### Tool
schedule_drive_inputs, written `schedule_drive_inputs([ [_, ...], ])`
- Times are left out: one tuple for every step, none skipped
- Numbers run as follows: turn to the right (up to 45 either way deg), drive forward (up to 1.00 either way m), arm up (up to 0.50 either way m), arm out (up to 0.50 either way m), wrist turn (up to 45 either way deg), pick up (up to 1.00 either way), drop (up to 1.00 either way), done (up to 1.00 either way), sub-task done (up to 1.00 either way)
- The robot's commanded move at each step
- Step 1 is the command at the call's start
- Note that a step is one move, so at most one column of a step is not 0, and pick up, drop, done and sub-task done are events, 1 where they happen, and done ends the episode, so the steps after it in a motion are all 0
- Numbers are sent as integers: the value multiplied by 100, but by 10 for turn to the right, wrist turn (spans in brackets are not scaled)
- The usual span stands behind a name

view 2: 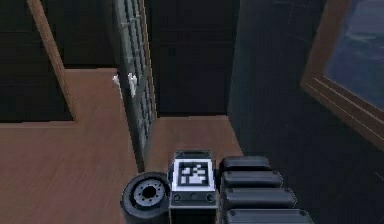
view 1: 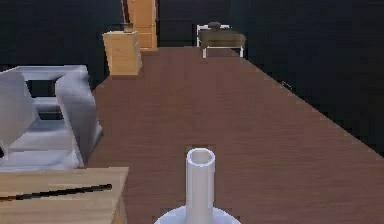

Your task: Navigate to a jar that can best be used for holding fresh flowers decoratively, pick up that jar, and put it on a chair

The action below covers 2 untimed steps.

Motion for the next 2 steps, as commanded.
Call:
schedule_drive_inputs([
  [-150, 0, 0, 0, 0, 0, 0, 0, 0],
  [90, 0, 0, 0, 0, 0, 0, 0, 0],
])
